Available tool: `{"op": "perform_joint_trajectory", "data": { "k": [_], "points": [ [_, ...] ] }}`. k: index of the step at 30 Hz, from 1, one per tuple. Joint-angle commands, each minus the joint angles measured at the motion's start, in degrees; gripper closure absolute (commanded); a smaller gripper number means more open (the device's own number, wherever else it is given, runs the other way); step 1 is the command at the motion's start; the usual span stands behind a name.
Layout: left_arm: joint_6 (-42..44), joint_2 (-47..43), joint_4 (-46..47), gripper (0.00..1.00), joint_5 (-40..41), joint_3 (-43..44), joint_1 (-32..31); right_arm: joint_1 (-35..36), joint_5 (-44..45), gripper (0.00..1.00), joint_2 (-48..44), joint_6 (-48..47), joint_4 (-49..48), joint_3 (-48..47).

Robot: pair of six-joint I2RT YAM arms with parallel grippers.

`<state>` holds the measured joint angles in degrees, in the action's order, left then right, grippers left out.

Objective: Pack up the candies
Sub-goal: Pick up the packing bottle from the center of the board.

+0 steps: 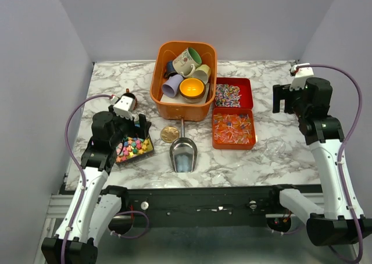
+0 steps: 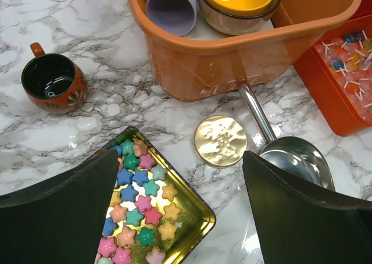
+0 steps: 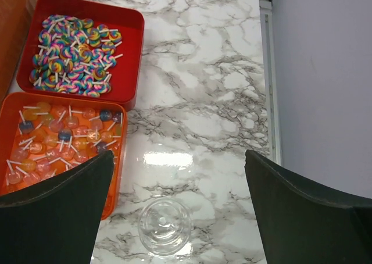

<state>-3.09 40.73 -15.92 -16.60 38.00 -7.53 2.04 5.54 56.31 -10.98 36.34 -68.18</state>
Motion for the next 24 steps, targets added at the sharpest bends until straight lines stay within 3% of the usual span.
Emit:
{"op": "perform_joint_trajectory", "data": {
  "k": [1,4,10,19,24],
  "points": [
    [-0.34,0.66,1.42,0.01,-2.03,-0.82,-0.03,0.07,-1.4,0.0,1.08,-4.97,2.33,0.15],
    [-0.51,1.89,2.12,0.01,-2.29,-0.56,-0.03,0.07,-10.36,0.0,2.13,-15.51,10.92,0.86],
    [-0.77,3.74,3.71,0.01,-1.68,-0.38,-0.03,-1.25,-13.28,0.0,2.57,-24.42,18.68,8.23],
    [-1.21,3.92,5.46,0.01,-0.98,-1.61,-0.03,-8.11,-12.57,0.12,6.17,-26.81,21.94,21.06],
    [-1.74,3.83,5.9,0.01,-0.98,-2.14,-0.03,-8.37,-14.59,0.16,6.7,-29.0,18.86,21.6]
  ]
}}
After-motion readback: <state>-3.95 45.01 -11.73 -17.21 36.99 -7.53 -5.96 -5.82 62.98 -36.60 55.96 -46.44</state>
